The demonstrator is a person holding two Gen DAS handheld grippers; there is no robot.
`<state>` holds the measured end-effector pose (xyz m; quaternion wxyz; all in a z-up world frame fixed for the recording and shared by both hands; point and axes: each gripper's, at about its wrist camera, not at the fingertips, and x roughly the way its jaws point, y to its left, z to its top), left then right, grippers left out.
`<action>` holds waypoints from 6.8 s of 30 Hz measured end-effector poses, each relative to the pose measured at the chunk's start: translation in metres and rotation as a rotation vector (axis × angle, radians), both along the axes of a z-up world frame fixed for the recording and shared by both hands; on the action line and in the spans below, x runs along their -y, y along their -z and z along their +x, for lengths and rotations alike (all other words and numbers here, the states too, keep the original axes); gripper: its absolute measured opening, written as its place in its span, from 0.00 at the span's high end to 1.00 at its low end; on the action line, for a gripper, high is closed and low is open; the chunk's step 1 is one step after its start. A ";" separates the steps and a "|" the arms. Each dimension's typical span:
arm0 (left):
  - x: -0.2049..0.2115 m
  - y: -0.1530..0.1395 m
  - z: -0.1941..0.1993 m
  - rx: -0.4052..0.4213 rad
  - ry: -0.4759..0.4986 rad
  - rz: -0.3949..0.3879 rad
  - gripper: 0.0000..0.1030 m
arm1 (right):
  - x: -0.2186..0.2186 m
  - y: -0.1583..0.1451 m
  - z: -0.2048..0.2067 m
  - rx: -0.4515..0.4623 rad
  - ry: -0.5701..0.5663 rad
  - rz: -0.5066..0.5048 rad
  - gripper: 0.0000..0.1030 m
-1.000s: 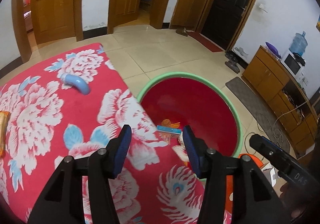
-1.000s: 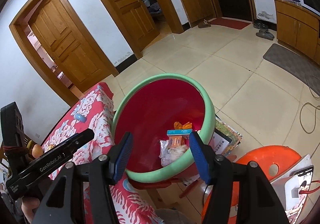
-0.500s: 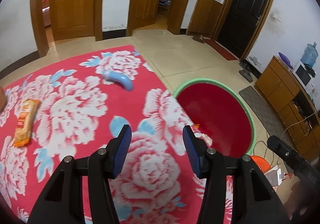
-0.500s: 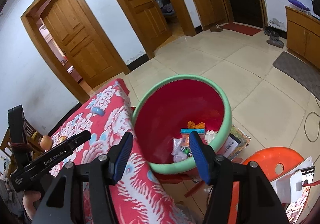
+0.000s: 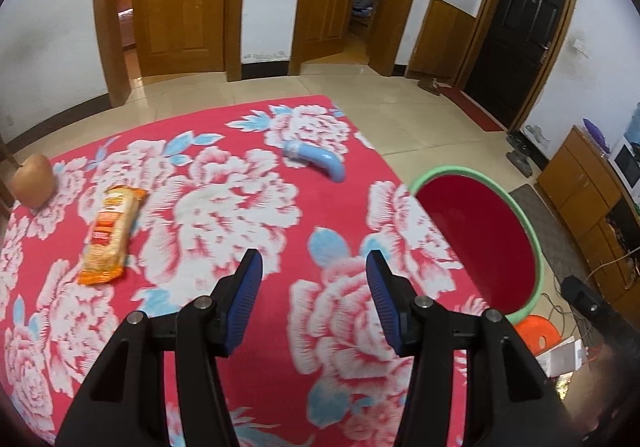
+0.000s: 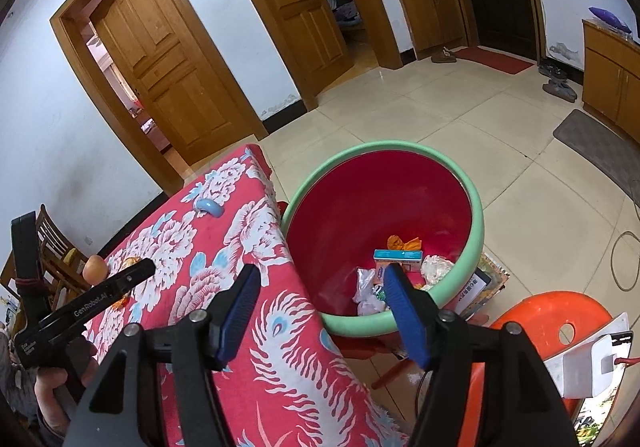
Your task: Collect trash
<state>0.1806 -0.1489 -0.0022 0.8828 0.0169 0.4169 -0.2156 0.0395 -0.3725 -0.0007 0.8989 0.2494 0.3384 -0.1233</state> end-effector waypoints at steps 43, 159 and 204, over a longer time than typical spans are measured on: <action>-0.118 0.056 0.087 -0.047 -0.314 0.117 0.61 | -0.046 0.010 0.036 -0.105 -0.059 -0.073 0.31; -0.005 -0.007 -0.020 0.016 -0.057 -0.003 0.62 | -0.004 0.004 0.031 0.008 -0.126 0.010 0.81; 0.132 0.019 -0.008 -0.036 0.195 -0.019 0.56 | 0.061 0.015 -0.010 0.021 0.159 0.009 0.34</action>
